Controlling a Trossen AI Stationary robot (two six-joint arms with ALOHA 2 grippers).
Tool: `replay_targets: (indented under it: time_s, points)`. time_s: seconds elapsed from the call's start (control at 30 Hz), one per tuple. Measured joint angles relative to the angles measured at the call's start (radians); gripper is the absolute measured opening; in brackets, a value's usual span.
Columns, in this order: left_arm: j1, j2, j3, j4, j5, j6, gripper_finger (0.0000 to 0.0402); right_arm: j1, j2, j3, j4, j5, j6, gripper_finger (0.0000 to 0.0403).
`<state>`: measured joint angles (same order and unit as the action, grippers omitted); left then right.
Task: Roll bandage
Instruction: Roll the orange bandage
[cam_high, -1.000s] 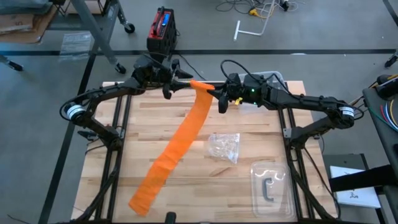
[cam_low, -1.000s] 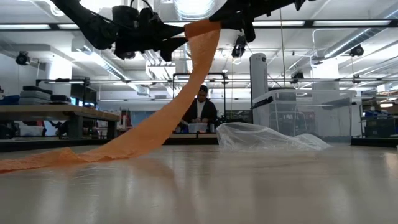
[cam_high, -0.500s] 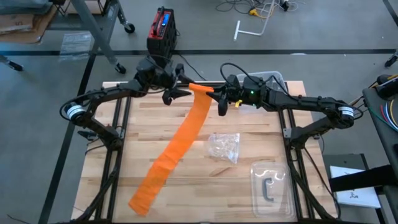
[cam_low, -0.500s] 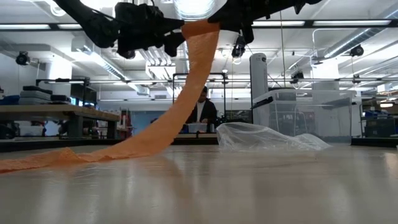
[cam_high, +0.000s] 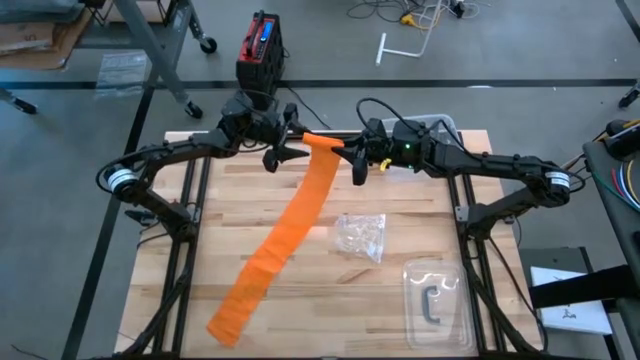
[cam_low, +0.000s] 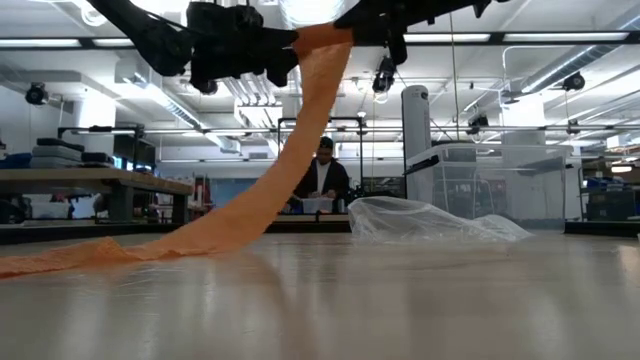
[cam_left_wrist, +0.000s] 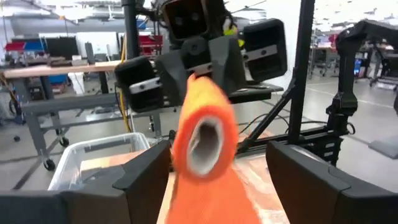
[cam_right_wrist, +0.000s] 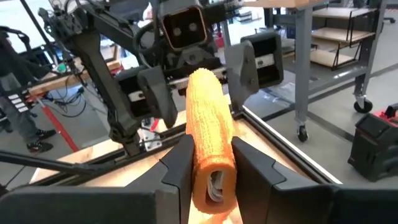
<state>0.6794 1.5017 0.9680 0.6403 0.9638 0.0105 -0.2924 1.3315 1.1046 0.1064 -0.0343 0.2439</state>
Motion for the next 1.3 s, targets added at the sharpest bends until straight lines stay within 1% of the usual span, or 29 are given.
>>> replay_targets:
  time_s: [0.1, 0.2, 0.27, 0.33, 0.43, 0.47, 0.53, 0.6, 0.7, 0.77, 0.87, 0.97, 1.03, 1.1, 1.2, 1.3]
  points:
    - [-0.017, 0.0, 0.0, -0.001, -0.083, 0.032, 0.0255, 0.0, 0.0, 0.0, 0.003, 0.0, 0.018, 0.0086]
    - [-0.029, 0.0, 0.0, 0.003, -0.092, 0.053, 0.0223, 0.0, 0.0, 0.0, 0.001, 0.0, 0.025, 0.0084]
    - [-0.032, 0.0, 0.0, 0.004, -0.091, 0.052, 0.0186, 0.0, 0.0, 0.0, 0.0, 0.0, 0.014, 0.0087]
    - [-0.031, 0.0, 0.0, 0.004, -0.091, 0.034, 0.0135, 0.0, -0.001, 0.0, -0.006, 0.001, -0.028, 0.01]
    - [-0.032, 0.0, 0.0, 0.003, -0.092, -0.005, 0.0046, 0.0, -0.009, 0.01, -0.039, 0.002, -0.106, 0.0137]
    - [-0.031, 0.0, 0.0, 0.004, -0.092, -0.026, 0.0028, 0.0, -0.014, 0.018, -0.057, 0.003, -0.144, 0.0152]
    - [-0.024, 0.0, 0.0, 0.006, -0.092, -0.077, 0.0025, 0.001, -0.022, 0.032, -0.093, 0.013, -0.235, 0.0182]
    - [-0.018, 0.0, 0.0, 0.006, -0.092, -0.116, 0.0043, 0.01, -0.027, 0.041, -0.111, 0.043, -0.337, 0.0211]
    - [-0.012, 0.0, 0.0, 0.01, -0.093, -0.163, 0.0065, 0.04, -0.029, 0.041, -0.117, 0.121, -0.535, 0.0249]
    - [-0.011, 0.0, 0.0, 0.015, -0.093, -0.192, 0.0064, 0.07, -0.025, 0.041, -0.116, 0.193, -0.675, 0.027]
    - [-0.011, 0.0, 0.0, 0.024, -0.093, -0.24, 0.0047, 0.113, 0.003, 0.041, -0.093, 0.307, -0.836, 0.0293]
    - [-0.01, 0.0, 0.002, 0.025, -0.093, -0.277, 0.0032, 0.149, 0.02, 0.04, -0.055, 0.353, -0.935, 0.0303]
    - [-0.01, 0.0, 0.002, 0.025, -0.093, -0.3, 0.0031, 0.166, 0.028, 0.042, -0.006, 0.374, -0.988, 0.0304]
    - [-0.01, 0.0, 0.002, 0.025, -0.091, -0.319, 0.0037, 0.179, 0.03, 0.041, -0.013, 0.423, -1.04, 0.0299]
    - [-0.01, 0.0, 0.002, 0.025, -0.091, -0.338, 0.0051, 0.179, 0.032, 0.041, -0.023, 0.471, -1.062, 0.0288]
    - [-0.01, 0.0, 0.002, 0.025, -0.08, -0.338, 0.0054, 0.177, 0.031, 0.041, -0.022, 0.498, -1.064, 0.0276]
